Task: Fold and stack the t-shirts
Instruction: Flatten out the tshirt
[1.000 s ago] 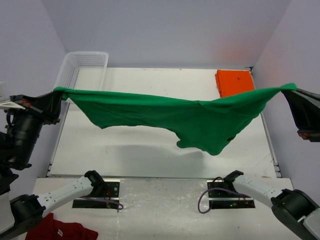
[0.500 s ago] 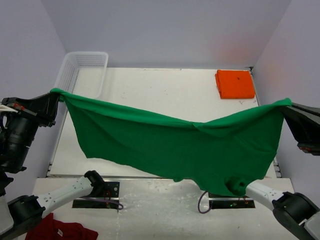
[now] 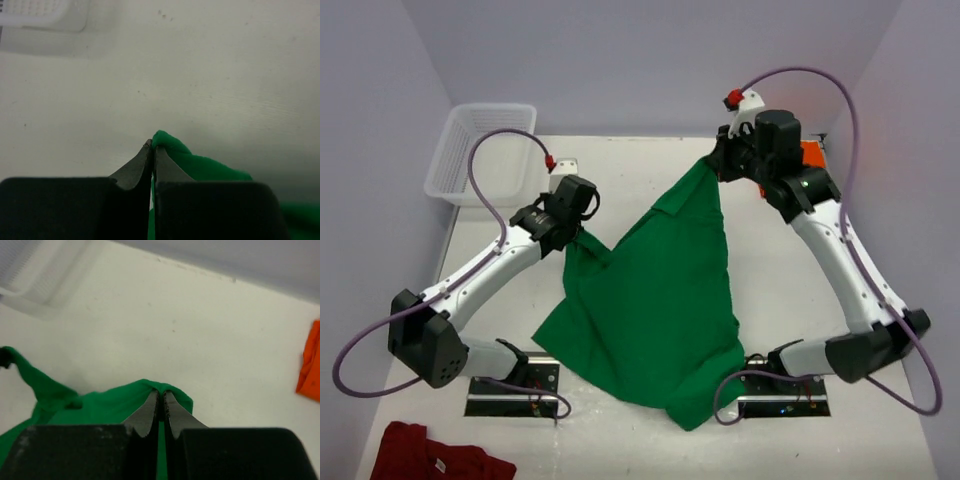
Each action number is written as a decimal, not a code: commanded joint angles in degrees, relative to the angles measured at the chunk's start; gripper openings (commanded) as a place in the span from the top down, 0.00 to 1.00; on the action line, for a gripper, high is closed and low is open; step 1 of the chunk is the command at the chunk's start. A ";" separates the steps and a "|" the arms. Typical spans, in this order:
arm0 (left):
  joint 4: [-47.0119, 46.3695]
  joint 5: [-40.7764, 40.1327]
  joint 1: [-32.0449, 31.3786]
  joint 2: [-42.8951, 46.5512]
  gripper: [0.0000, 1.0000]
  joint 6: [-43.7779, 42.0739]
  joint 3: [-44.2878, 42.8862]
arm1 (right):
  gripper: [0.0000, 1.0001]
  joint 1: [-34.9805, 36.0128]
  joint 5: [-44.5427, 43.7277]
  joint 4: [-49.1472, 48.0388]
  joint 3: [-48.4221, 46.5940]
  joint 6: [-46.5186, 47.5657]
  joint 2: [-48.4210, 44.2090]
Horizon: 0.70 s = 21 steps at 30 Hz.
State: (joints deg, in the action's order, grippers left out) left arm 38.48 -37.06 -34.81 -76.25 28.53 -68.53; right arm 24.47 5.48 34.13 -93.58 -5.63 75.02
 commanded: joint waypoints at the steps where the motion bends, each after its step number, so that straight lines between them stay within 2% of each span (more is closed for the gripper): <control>1: -10.78 -1.34 5.08 0.59 1.00 2.31 2.26 | 1.00 -5.55 -1.70 -6.61 2.87 -1.31 3.62; 3: -11.23 -0.04 6.85 -2.22 1.00 1.88 2.36 | 1.00 -7.15 -0.64 -6.97 2.18 -1.05 6.96; 7: -12.64 -2.40 8.87 -9.70 1.00 1.17 1.12 | 1.00 -9.78 -0.37 -6.71 -1.33 0.18 15.39; 11: -18.25 0.14 11.42 -14.01 1.00 -1.55 0.68 | 1.00 -11.81 2.51 -5.92 -5.73 0.53 21.28; 16: -20.37 1.20 14.76 -20.15 1.00 -4.44 -2.74 | 1.00 -13.21 1.74 -1.97 -16.09 2.37 30.70; 21: -21.16 1.81 18.98 -21.49 1.00 -5.77 -3.54 | 1.00 -16.29 -0.02 -0.47 -20.67 1.94 34.83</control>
State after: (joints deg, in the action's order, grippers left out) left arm 20.99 -35.18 -18.37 -98.43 24.80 -70.04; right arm 10.39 6.72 32.80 -110.37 -4.69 109.23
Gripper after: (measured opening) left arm 0.004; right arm 0.011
